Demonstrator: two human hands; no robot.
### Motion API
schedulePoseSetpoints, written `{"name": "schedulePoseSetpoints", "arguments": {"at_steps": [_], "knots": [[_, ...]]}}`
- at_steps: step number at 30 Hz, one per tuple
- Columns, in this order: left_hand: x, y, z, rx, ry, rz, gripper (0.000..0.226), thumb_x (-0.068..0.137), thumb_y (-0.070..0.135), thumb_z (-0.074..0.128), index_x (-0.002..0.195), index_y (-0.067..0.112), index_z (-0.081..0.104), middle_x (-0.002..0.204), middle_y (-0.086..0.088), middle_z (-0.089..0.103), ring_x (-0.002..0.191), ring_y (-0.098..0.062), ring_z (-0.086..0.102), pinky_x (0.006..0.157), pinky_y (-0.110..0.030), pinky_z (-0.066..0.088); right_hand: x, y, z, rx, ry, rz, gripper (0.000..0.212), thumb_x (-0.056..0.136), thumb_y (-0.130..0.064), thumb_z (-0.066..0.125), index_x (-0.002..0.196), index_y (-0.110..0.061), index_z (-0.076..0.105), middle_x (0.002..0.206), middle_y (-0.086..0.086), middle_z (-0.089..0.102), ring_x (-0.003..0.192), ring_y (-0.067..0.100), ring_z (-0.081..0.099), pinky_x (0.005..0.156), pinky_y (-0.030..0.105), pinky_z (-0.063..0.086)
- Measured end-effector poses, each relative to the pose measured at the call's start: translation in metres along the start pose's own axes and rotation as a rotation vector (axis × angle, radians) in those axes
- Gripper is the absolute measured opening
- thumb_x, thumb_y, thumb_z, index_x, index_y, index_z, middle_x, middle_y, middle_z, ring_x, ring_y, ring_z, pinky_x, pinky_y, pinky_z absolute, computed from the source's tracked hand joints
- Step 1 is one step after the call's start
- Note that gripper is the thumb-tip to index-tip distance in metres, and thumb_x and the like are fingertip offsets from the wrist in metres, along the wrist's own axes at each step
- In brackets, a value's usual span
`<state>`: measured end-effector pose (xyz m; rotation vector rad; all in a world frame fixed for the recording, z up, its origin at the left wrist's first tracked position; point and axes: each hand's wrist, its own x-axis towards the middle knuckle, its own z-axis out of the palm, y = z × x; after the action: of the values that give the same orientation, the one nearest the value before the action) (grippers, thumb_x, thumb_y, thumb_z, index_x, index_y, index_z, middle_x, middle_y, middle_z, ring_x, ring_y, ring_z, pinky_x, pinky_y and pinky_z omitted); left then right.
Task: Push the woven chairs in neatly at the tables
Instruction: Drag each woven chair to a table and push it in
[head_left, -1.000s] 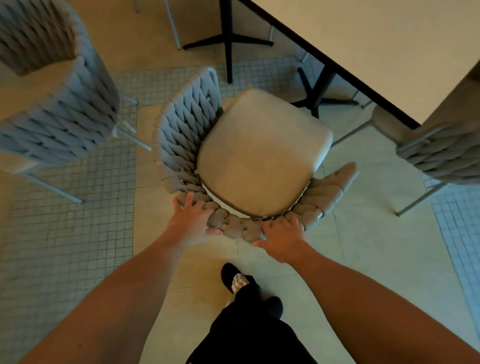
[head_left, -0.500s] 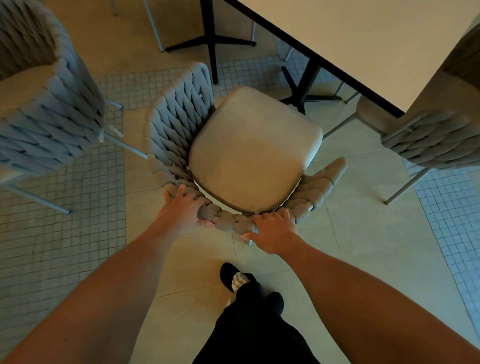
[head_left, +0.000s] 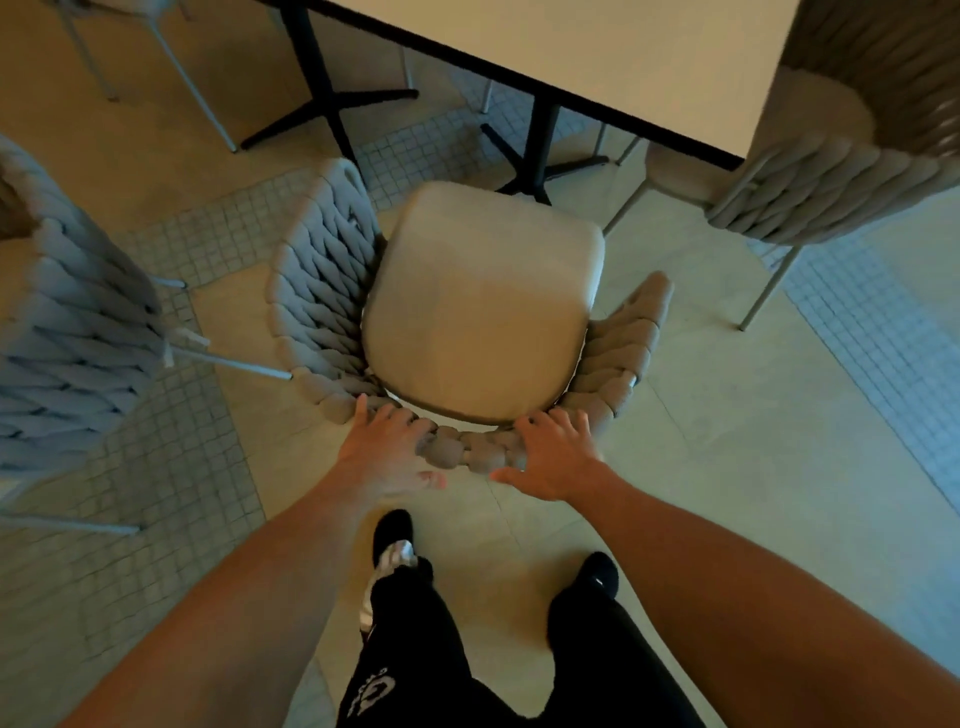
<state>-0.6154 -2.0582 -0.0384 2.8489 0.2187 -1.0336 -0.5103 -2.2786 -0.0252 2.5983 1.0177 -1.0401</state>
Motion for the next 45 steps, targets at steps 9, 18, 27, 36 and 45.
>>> {"name": "schedulePoseSetpoints", "arguments": {"at_steps": [9,18,27,36,45], "knots": [[0.014,-0.080,-0.010,0.227,-0.021,0.158,0.082,0.083,0.069,0.061,0.151,0.031,0.033,0.149,0.001,0.045,0.138,-0.026,0.040,0.121,-0.056,0.006,0.011,-0.052,0.014,0.129,-0.015,0.125,0.082,0.088,-0.079,0.047,0.149,-0.023,0.043,0.154,0.003,0.046,0.143,0.030,0.036,0.121,0.055,0.013],[0.017,-0.087,-0.029,0.287,0.026,0.243,0.040,0.094,0.037,0.060,0.133,0.040,0.049,0.126,0.005,0.062,0.122,-0.025,0.053,0.101,-0.044,0.036,0.013,-0.060,0.017,0.056,0.015,0.159,0.073,0.094,-0.076,0.037,0.146,-0.026,0.045,0.153,0.001,0.049,0.140,0.029,0.039,0.118,0.050,0.025],[0.032,-0.099,-0.040,0.297,0.064,0.227,0.041,0.091,0.035,0.062,0.131,0.042,0.053,0.113,0.007,0.066,0.112,-0.022,0.059,0.095,-0.041,0.039,0.027,-0.063,0.000,0.041,0.009,0.173,0.068,0.096,-0.074,0.036,0.140,-0.024,0.051,0.145,0.003,0.056,0.137,0.031,0.042,0.117,0.052,0.026],[0.072,-0.117,-0.074,0.314,0.093,0.240,0.036,0.091,0.036,0.060,0.127,0.040,0.056,0.108,0.010,0.064,0.108,-0.017,0.059,0.092,-0.038,0.039,0.063,-0.057,-0.031,0.037,0.037,0.185,0.068,0.096,-0.074,0.037,0.140,-0.023,0.051,0.142,0.005,0.058,0.134,0.032,0.045,0.112,0.050,0.030],[0.124,-0.128,-0.112,0.327,0.090,0.201,0.040,0.090,0.036,0.063,0.127,0.047,0.053,0.112,0.011,0.064,0.112,-0.018,0.058,0.096,-0.041,0.034,0.103,-0.041,-0.069,0.062,0.026,0.206,0.065,0.096,-0.074,0.037,0.136,-0.025,0.051,0.139,0.003,0.059,0.134,0.032,0.043,0.111,0.053,0.031]]}}
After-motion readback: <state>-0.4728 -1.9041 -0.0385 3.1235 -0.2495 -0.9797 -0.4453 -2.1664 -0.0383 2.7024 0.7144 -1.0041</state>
